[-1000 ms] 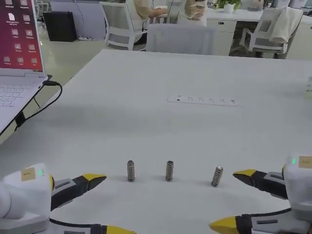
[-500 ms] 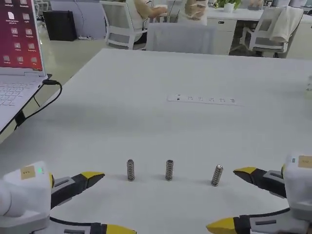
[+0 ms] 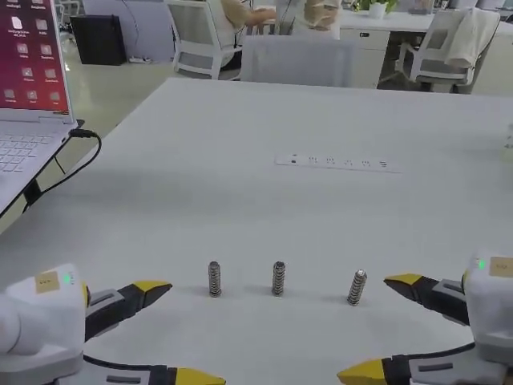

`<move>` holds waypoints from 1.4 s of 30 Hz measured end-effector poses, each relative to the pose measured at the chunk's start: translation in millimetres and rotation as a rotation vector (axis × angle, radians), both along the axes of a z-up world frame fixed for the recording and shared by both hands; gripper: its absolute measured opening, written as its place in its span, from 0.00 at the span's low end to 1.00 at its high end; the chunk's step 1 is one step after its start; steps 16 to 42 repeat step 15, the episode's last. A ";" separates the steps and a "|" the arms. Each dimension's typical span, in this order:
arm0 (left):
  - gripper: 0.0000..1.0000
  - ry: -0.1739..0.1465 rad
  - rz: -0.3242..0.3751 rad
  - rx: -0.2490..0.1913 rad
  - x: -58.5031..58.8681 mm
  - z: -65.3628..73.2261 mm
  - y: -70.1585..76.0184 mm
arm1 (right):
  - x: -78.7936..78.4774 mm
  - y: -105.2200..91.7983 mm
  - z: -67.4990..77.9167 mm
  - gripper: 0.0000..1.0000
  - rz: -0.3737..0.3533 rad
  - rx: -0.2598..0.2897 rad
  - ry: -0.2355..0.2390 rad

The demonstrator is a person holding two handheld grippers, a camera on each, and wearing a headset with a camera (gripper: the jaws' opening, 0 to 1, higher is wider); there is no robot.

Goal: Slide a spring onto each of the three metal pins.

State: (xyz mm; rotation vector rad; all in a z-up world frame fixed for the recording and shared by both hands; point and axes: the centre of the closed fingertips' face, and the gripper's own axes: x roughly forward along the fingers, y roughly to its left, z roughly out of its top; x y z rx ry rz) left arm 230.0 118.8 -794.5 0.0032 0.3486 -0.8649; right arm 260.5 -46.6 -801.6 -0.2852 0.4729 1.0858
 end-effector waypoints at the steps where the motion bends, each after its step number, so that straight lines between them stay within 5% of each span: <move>1: 0.90 0.000 0.000 0.001 -0.1 0.0 0.0 | -0.1 0.2 0.1 0.92 0.001 0.001 0.000; 42: 0.89 0.004 -0.005 0.004 0.7 -1.3 -0.3 | 0.4 -0.7 -0.6 0.92 -0.006 -0.002 0.004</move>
